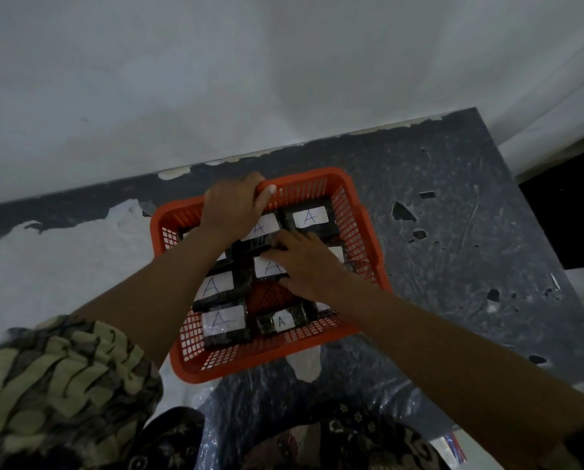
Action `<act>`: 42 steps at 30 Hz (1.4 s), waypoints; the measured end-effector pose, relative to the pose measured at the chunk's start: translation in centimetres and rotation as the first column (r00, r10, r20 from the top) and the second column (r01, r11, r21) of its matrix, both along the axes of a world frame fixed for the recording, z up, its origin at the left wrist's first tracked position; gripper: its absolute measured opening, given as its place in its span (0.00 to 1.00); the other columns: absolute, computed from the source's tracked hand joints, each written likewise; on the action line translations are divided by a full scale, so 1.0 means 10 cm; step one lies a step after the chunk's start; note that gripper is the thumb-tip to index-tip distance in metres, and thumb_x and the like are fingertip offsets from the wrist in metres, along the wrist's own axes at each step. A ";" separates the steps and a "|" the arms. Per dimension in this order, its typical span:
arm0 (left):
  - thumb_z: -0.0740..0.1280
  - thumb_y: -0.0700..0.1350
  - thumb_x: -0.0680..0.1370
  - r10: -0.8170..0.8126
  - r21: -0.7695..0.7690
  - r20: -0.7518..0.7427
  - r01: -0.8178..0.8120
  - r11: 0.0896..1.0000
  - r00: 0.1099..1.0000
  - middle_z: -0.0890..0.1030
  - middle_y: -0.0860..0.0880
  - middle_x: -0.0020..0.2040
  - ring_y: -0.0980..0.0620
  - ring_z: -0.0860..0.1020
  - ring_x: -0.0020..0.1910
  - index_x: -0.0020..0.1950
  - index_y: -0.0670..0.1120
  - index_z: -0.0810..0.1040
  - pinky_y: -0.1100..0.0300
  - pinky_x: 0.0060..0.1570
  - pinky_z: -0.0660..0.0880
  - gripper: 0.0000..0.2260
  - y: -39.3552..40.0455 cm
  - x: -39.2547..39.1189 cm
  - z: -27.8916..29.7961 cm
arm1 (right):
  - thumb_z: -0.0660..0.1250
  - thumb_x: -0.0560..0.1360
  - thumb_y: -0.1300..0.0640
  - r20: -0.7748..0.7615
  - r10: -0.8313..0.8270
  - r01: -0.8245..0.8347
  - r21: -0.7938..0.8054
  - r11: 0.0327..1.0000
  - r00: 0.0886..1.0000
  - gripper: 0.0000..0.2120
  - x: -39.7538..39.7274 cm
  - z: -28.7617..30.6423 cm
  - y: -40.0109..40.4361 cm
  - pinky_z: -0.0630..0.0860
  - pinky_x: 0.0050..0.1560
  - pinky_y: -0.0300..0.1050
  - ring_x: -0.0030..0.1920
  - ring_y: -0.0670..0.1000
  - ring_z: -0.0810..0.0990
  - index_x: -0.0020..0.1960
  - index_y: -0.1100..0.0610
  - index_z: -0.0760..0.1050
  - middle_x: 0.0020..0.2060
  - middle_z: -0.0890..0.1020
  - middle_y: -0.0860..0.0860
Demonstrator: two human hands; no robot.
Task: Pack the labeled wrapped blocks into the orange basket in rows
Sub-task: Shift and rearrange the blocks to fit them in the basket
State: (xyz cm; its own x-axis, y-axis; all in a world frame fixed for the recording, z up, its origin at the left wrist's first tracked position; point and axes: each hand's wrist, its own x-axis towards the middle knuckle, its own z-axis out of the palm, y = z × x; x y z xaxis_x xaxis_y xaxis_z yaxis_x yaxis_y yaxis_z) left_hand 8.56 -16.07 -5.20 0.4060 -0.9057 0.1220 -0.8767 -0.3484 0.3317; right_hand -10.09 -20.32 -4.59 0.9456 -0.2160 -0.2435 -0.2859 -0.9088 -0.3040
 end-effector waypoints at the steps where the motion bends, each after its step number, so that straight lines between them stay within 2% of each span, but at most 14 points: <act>1: 0.55 0.59 0.81 0.000 0.001 0.003 0.000 1.000 1.000 0.82 0.43 0.45 0.42 0.79 0.41 0.57 0.46 0.75 0.52 0.45 0.72 0.19 0.00 0.00 0.00 | 0.72 0.72 0.52 0.044 0.009 -0.010 0.008 1.000 0.999 0.26 -0.01 0.04 0.00 0.64 0.66 0.55 0.65 0.54 0.69 0.69 0.51 0.72 0.66 0.71 0.53; 4: 0.55 0.60 0.81 0.003 0.020 -0.001 -0.003 1.000 1.000 0.82 0.43 0.45 0.43 0.79 0.42 0.58 0.46 0.74 0.51 0.47 0.72 0.19 0.00 0.00 0.00 | 0.73 0.71 0.52 0.114 0.103 -0.118 0.132 0.984 0.988 0.16 -0.06 0.15 0.02 0.72 0.60 0.53 0.58 0.51 0.76 0.58 0.52 0.80 0.56 0.79 0.50; 7: 0.54 0.60 0.81 0.007 0.033 -0.008 -0.007 0.999 1.000 0.81 0.44 0.45 0.43 0.79 0.43 0.58 0.47 0.74 0.49 0.50 0.74 0.20 0.00 0.00 0.00 | 0.72 0.73 0.47 -0.148 0.242 -0.192 0.291 0.937 0.959 0.15 -0.10 0.20 0.06 0.75 0.57 0.51 0.53 0.49 0.79 0.57 0.50 0.80 0.53 0.82 0.48; 10: 0.54 0.60 0.81 0.008 0.036 -0.006 -0.008 0.999 1.000 0.81 0.44 0.45 0.43 0.79 0.43 0.58 0.47 0.74 0.49 0.49 0.75 0.20 0.00 0.00 0.00 | 0.72 0.72 0.43 -0.240 0.250 -0.186 0.262 0.947 0.938 0.20 -0.13 0.16 0.08 0.74 0.59 0.48 0.53 0.49 0.80 0.61 0.48 0.78 0.55 0.82 0.48; 13: 0.54 0.60 0.81 0.010 0.030 0.000 -0.010 1.000 1.000 0.81 0.44 0.44 0.43 0.79 0.42 0.57 0.46 0.74 0.49 0.48 0.74 0.19 0.00 0.00 0.00 | 0.71 0.73 0.47 -0.223 0.212 -0.148 0.272 0.951 0.951 0.20 -0.13 0.09 0.09 0.73 0.58 0.45 0.50 0.49 0.80 0.63 0.47 0.75 0.54 0.83 0.50; 18: 0.54 0.60 0.81 0.001 0.014 0.008 -0.001 1.000 1.000 0.81 0.44 0.43 0.43 0.79 0.39 0.56 0.46 0.74 0.51 0.45 0.74 0.20 0.00 0.00 -0.03 | 0.68 0.75 0.53 -0.115 0.220 -0.177 0.303 0.937 0.969 0.10 -0.17 0.03 0.12 0.67 0.61 0.49 0.50 0.46 0.79 0.56 0.46 0.77 0.52 0.83 0.44; 22: 0.53 0.61 0.81 0.009 0.025 -0.005 -0.009 1.000 1.000 0.81 0.45 0.43 0.44 0.80 0.40 0.56 0.47 0.74 0.49 0.47 0.76 0.20 0.00 0.01 -0.03 | 0.67 0.75 0.49 -0.071 0.210 -0.179 0.308 0.934 0.975 0.07 -0.18 0.03 0.12 0.67 0.59 0.48 0.48 0.45 0.79 0.53 0.46 0.78 0.47 0.83 0.43; 24: 0.53 0.61 0.81 0.005 0.030 -0.004 -0.005 1.000 1.000 0.81 0.45 0.43 0.44 0.80 0.40 0.56 0.47 0.74 0.49 0.47 0.76 0.20 0.00 0.01 -0.02 | 0.66 0.75 0.47 -0.013 0.129 -0.121 0.269 0.956 0.992 0.08 -0.21 0.05 0.06 0.69 0.56 0.48 0.47 0.46 0.79 0.52 0.46 0.76 0.45 0.83 0.44; 27: 0.54 0.60 0.81 0.001 0.029 -0.003 -0.001 1.000 1.000 0.81 0.44 0.44 0.43 0.79 0.40 0.56 0.47 0.74 0.50 0.47 0.74 0.19 0.00 0.01 -0.02 | 0.67 0.75 0.49 0.135 -0.172 0.159 0.098 0.982 0.976 0.10 -0.27 0.05 -0.13 0.74 0.56 0.49 0.52 0.50 0.79 0.53 0.52 0.78 0.50 0.82 0.49; 29: 0.54 0.60 0.81 -0.002 0.020 0.004 0.002 1.000 1.000 0.81 0.44 0.44 0.43 0.79 0.40 0.56 0.47 0.74 0.50 0.46 0.73 0.19 0.00 0.01 -0.01 | 0.70 0.73 0.47 0.074 -0.329 0.329 0.012 0.944 0.941 0.16 -0.29 0.05 -0.24 0.77 0.55 0.50 0.55 0.52 0.78 0.57 0.53 0.78 0.54 0.80 0.51; 32: 0.54 0.60 0.81 -0.003 0.020 -0.005 0.003 1.000 1.000 0.81 0.45 0.43 0.43 0.79 0.40 0.56 0.47 0.74 0.51 0.46 0.72 0.19 0.00 0.01 -0.01 | 0.72 0.70 0.46 -0.050 -0.349 0.350 0.018 0.937 0.936 0.22 -0.25 0.03 -0.26 0.76 0.54 0.49 0.57 0.53 0.77 0.61 0.53 0.76 0.57 0.78 0.52; 38: 0.54 0.60 0.81 0.000 0.009 0.008 0.000 1.000 1.000 0.81 0.44 0.43 0.43 0.79 0.39 0.56 0.47 0.74 0.51 0.45 0.72 0.19 0.00 0.00 -0.01 | 0.72 0.73 0.54 -0.063 -0.289 0.294 0.096 0.951 0.955 0.18 -0.22 0.08 -0.29 0.75 0.56 0.46 0.56 0.52 0.77 0.61 0.53 0.77 0.56 0.79 0.52; 40: 0.54 0.60 0.81 -0.002 -0.001 0.010 0.002 1.000 1.000 0.81 0.44 0.43 0.43 0.79 0.39 0.56 0.47 0.74 0.51 0.44 0.72 0.19 0.01 0.01 -0.01 | 0.70 0.74 0.55 -0.008 -0.319 0.317 0.132 0.939 0.948 0.12 -0.29 0.11 -0.29 0.74 0.57 0.45 0.57 0.51 0.77 0.58 0.54 0.78 0.56 0.80 0.51; 42: 0.54 0.60 0.81 -0.004 -0.008 0.008 0.004 1.000 1.000 0.81 0.44 0.43 0.43 0.79 0.38 0.55 0.47 0.74 0.52 0.43 0.71 0.19 0.01 0.01 -0.01 | 0.69 0.75 0.53 0.086 -0.344 0.337 0.081 0.938 0.935 0.08 -0.37 0.16 -0.28 0.75 0.53 0.44 0.55 0.50 0.78 0.53 0.53 0.80 0.54 0.81 0.49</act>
State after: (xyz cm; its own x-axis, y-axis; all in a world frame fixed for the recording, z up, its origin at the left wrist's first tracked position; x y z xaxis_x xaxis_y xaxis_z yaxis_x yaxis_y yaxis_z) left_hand 8.62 -15.96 -5.33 0.4011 -0.9064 0.1322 -0.8808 -0.3421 0.3273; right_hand -13.82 -23.10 -2.96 0.8378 -0.5162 -0.1778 -0.5408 -0.7400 -0.3998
